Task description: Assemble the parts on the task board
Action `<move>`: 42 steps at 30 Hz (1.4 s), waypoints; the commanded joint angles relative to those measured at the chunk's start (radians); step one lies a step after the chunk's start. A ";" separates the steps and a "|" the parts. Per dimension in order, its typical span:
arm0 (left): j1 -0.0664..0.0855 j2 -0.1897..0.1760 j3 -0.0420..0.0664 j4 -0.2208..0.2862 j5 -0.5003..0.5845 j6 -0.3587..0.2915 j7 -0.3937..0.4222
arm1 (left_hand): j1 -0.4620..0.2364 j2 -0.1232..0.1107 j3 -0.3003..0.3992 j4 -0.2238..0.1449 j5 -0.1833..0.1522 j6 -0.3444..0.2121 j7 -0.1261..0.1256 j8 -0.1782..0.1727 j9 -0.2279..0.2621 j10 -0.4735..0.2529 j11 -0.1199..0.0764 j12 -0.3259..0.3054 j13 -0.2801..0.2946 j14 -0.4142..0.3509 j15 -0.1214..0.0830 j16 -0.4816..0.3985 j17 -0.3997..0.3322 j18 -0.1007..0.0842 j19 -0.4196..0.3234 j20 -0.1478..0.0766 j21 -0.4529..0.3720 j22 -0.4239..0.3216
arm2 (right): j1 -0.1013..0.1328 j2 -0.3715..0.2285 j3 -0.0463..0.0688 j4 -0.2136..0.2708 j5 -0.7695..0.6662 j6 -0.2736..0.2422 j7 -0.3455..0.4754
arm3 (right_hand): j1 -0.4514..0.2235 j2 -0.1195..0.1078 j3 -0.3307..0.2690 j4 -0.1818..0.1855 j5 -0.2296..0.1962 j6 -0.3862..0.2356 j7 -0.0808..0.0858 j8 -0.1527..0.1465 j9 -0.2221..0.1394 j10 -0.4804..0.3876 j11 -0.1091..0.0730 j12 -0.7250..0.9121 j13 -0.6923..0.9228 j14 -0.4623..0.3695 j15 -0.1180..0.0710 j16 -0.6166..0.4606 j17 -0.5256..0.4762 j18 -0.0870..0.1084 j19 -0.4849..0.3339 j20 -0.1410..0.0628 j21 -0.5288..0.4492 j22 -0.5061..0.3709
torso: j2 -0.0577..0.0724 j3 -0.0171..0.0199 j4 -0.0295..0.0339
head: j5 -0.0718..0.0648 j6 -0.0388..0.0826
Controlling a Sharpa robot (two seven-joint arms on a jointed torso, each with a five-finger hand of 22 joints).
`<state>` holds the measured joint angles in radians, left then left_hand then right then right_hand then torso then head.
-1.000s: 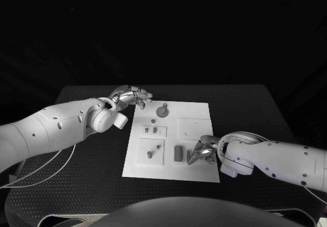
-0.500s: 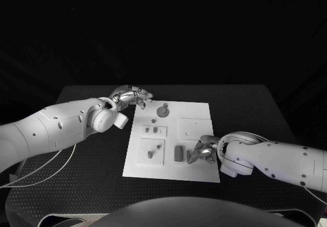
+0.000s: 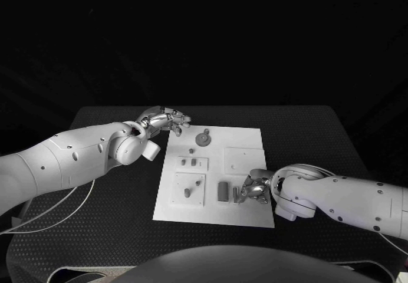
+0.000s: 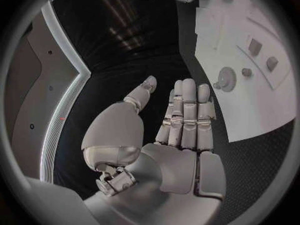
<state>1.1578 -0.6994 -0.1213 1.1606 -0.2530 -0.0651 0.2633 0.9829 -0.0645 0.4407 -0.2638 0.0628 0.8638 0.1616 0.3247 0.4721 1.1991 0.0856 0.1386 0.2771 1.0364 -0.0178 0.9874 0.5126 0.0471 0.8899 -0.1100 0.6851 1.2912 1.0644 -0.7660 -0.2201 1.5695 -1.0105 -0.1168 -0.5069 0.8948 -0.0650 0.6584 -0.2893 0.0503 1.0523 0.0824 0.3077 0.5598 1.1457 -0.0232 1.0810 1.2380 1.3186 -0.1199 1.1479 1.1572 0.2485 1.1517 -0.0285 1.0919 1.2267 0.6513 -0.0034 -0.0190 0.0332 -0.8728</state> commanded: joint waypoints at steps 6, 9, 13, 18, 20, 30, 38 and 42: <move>0.001 0.001 0.000 0.003 -0.003 0.013 0.005 | -0.007 0.000 0.005 0.002 -0.005 0.003 0.001 0.005 0.002 -0.004 0.006 0.004 -0.001 -0.002 0.003 -0.007 0.002 0.015 0.006 -0.003 -0.004 0.002 | -0.004 -0.003 -0.003 -0.007 -0.016 0.012 -0.034 | 0.003 -0.016 0.015 0.002 -0.002 0.005 0.002 -0.002 -0.002 0.007 -0.002 0.005 0.001 0.003 -0.005 0.000 -0.001 0.013 0.006 0.004 0.008 -0.001 | 0.000 0.0000 0.0004 | -0.001 0.000; 0.001 0.001 0.000 0.002 -0.003 0.012 0.005 | -0.007 0.000 0.005 0.002 -0.005 0.003 0.001 0.005 0.002 -0.004 0.006 0.004 -0.001 -0.002 0.003 -0.007 0.002 0.015 0.006 -0.003 -0.004 0.002 | -0.004 -0.008 -0.003 -0.009 0.003 0.017 -0.023 | -0.011 -0.046 0.012 0.003 -0.002 0.003 0.003 -0.003 -0.002 0.005 0.000 0.003 -0.001 0.003 -0.004 0.000 -0.001 0.013 0.007 0.006 0.009 0.000 | 0.000 -0.0001 0.0003 | -0.002 0.000; 0.001 0.002 0.000 0.001 -0.003 0.011 0.006 | -0.007 -0.001 0.005 0.002 -0.005 0.003 0.001 0.005 0.002 -0.004 0.006 0.004 -0.001 -0.002 0.003 -0.007 0.002 0.015 0.006 -0.003 -0.004 0.002 | -0.004 -0.018 -0.003 -0.009 0.039 0.026 -0.001 | -0.034 -0.109 -0.003 0.010 0.001 -0.004 0.007 -0.008 -0.005 -0.004 0.003 -0.005 -0.005 0.004 -0.001 -0.002 -0.003 0.013 0.007 0.007 0.008 -0.002 | 0.000 -0.0002 -0.0005 | -0.003 0.000; 0.001 0.002 0.000 0.000 -0.003 0.009 0.008 | -0.007 -0.001 0.005 0.002 -0.005 0.003 0.001 0.005 0.002 -0.004 0.006 0.004 -0.001 -0.002 0.003 -0.007 0.002 0.015 0.006 -0.003 -0.004 0.002 | 0.001 -0.036 -0.003 -0.003 0.078 0.032 0.039 | -0.085 -0.177 -0.049 0.026 0.006 -0.055 0.024 -0.035 -0.017 -0.041 0.019 -0.015 -0.004 -0.017 0.011 -0.015 -0.005 0.013 -0.014 0.009 -0.005 -0.007 | -0.001 -0.0001 -0.0004 | -0.009 0.000; 0.001 0.004 0.000 -0.003 -0.003 0.007 0.009 | -0.007 -0.001 0.005 0.002 -0.005 0.003 0.001 0.005 0.002 -0.004 0.006 0.004 -0.001 -0.002 0.003 -0.007 0.002 0.015 0.006 -0.003 -0.004 0.002 | 0.007 -0.041 -0.003 -0.003 0.090 0.032 0.054 | -0.098 -0.180 -0.076 0.021 0.013 -0.079 0.032 -0.046 -0.019 -0.062 0.028 -0.017 -0.003 -0.033 0.019 -0.021 -0.005 0.013 -0.033 0.010 -0.016 -0.010 | -0.002 0.0004 -0.0006 | -0.012 0.000; 0.001 0.021 0.000 -0.037 0.039 -0.032 0.029 | -0.006 -0.003 0.006 0.000 -0.005 0.006 0.000 0.007 0.002 -0.002 0.006 0.006 0.000 -0.014 0.005 -0.020 -0.003 0.014 -0.001 -0.001 -0.012 0.003 | 0.076 -0.073 0.027 -0.077 0.194 0.013 0.254 | -0.098 -0.147 -0.234 0.000 0.074 -0.180 0.067 -0.075 -0.014 -0.158 0.061 -0.014 -0.019 -0.120 0.051 -0.047 -0.007 0.013 -0.133 0.015 -0.066 -0.014 | -0.009 -0.0001 -0.0032 | -0.030 0.055; 0.006 0.047 0.001 -0.107 0.086 -0.043 0.059 | 0.009 0.000 0.033 -0.017 -0.005 0.015 -0.004 0.016 0.006 0.000 0.011 0.009 -0.002 -0.097 0.060 -0.192 -0.078 0.001 -0.078 0.048 -0.104 -0.028 | 0.122 -0.017 0.077 -0.296 0.376 -0.040 0.514 | -0.017 -0.087 -0.281 -0.002 0.084 -0.165 0.064 -0.056 0.001 -0.188 0.059 -0.037 -0.068 -0.162 0.052 -0.089 -0.042 0.012 -0.184 0.033 -0.107 -0.024 | -0.036 -0.0023 -0.0100 | -0.037 0.114; 0.022 0.066 0.001 -0.156 0.116 -0.038 0.073 | 0.021 -0.003 0.041 -0.020 -0.005 0.001 -0.003 0.011 0.006 -0.032 0.028 -0.022 -0.020 -0.135 0.110 -0.319 -0.123 0.011 -0.134 0.098 -0.166 -0.049 | 0.123 0.045 0.119 -0.427 0.480 -0.050 0.601 | 0.066 -0.053 -0.273 0.002 0.064 -0.179 0.077 -0.058 0.002 -0.253 0.078 -0.124 -0.165 -0.239 0.075 -0.209 -0.128 -0.003 -0.264 0.081 -0.220 -0.081 | -0.051 -0.0045 -0.0098 | -0.038 0.139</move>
<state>1.1744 -0.6394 -0.1214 1.0178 -0.1895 -0.0973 0.2965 0.9927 -0.0663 0.4742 -0.2833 0.0628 0.8723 0.1601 0.3340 0.4784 1.1749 0.1134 0.1225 0.2603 0.9040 0.0817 0.6872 0.3963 0.0709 0.7690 -0.0154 0.5291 1.2455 1.1877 -0.7355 -0.1038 1.1714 -0.6652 -0.1430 -0.0600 0.9491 -0.1211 0.3810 -0.2867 0.1210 0.8717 0.1519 0.2466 0.5601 0.8996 0.0515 0.9676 1.0863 1.0878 -0.0480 0.9542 1.0402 0.2408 0.8971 0.0471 0.8870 1.1565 0.6156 -0.0057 -0.0279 -0.0039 -0.7483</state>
